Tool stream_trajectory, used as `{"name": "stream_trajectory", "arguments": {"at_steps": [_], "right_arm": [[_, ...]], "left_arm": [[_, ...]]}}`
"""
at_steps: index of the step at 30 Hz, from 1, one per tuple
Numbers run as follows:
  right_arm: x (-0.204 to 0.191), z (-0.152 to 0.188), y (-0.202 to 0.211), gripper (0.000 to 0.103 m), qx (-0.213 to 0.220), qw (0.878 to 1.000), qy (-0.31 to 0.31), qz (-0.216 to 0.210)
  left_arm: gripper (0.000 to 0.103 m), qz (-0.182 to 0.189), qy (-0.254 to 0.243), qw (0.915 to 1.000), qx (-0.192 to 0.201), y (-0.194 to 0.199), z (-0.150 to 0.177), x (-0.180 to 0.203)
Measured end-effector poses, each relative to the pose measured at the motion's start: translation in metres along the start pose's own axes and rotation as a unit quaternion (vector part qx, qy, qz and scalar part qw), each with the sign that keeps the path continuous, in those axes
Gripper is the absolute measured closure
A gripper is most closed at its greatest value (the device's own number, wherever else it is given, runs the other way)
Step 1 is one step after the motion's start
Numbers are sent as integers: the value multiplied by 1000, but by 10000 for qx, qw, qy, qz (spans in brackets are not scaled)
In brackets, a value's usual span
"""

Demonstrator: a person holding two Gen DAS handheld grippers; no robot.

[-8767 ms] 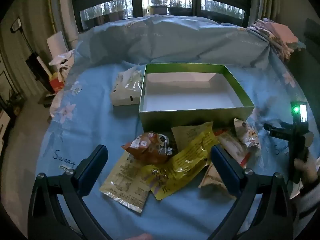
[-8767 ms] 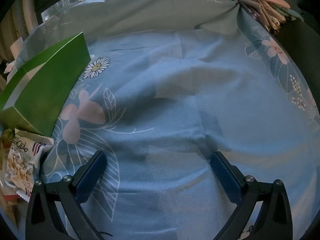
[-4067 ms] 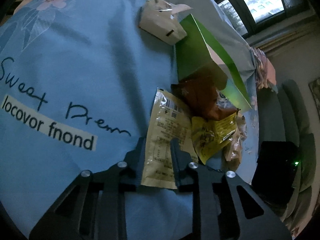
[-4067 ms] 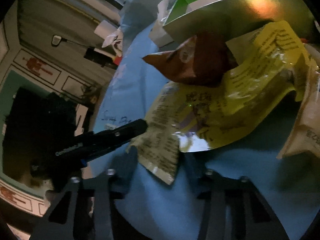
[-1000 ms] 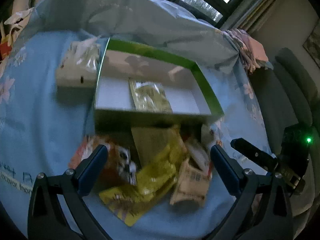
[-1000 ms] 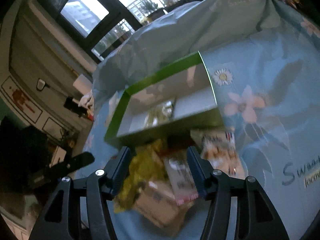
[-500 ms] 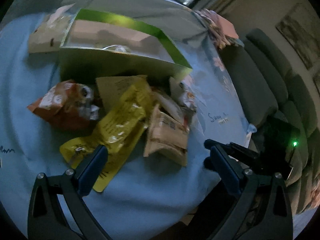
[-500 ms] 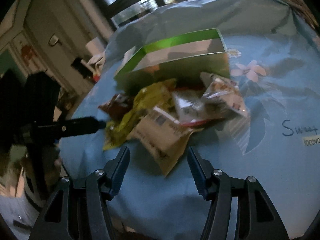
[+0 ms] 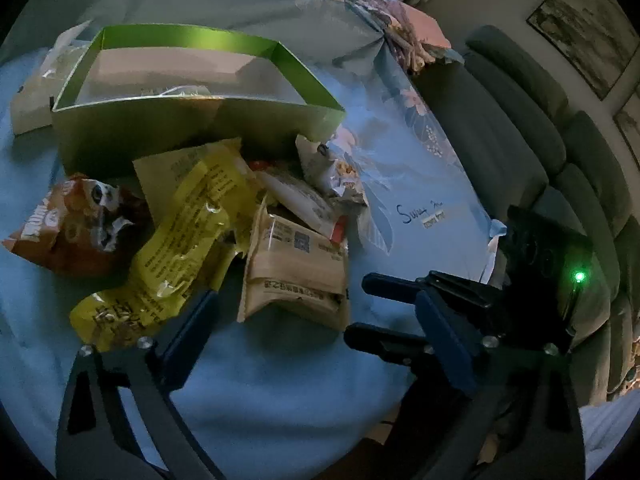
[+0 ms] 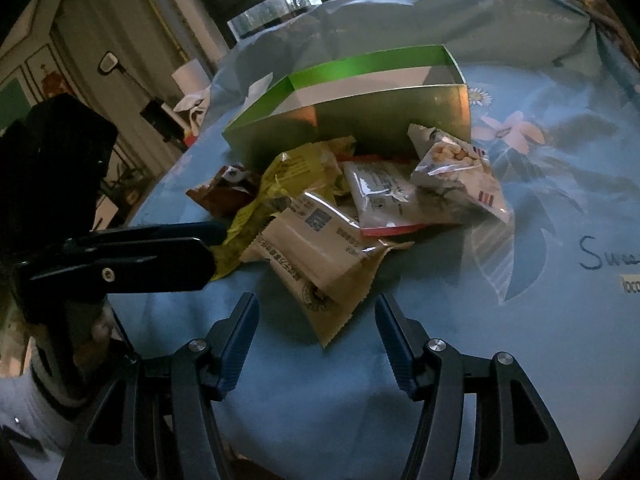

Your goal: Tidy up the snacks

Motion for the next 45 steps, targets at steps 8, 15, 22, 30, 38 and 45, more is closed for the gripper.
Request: {"name": "stream_trajectory", "arguments": {"at_steps": [8, 15, 22, 30, 38, 45], "right_arm": [[-2, 1, -7, 42, -63, 10000, 33, -45], [-1, 0, -8, 42, -9, 10000, 49, 20], [-1, 0, -11, 42, -13, 9999, 44, 120], [-2, -1, -2, 64, 135, 9997, 145, 161], [-12, -3, -1, 71, 176, 9992, 293, 217], [-29, -7, -2, 96, 149, 9986, 508, -31]], "left_arm": [[22, 17, 70, 9998, -170, -9, 1, -2], [35, 5, 315, 9994, -131, -11, -5, -9], [56, -181, 536, 9981, -242, -18, -4, -19], [60, -272, 419, 9984, -267, -16, 0, -17], [62, -370, 352, 9984, -233, -15, 3, -16], [70, -237, 389, 9986, -261, -13, 4, -16]]}}
Point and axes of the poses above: each gripper's, at about its wrist camera, not at the fingertips, and y roughly against the way its jaws point, x to its right, z to its underside, the point moved 2 cm from there along -y, roughly the way its jaws point, and after that the axes turned 11 degrees about y, right-handed, at the moved point
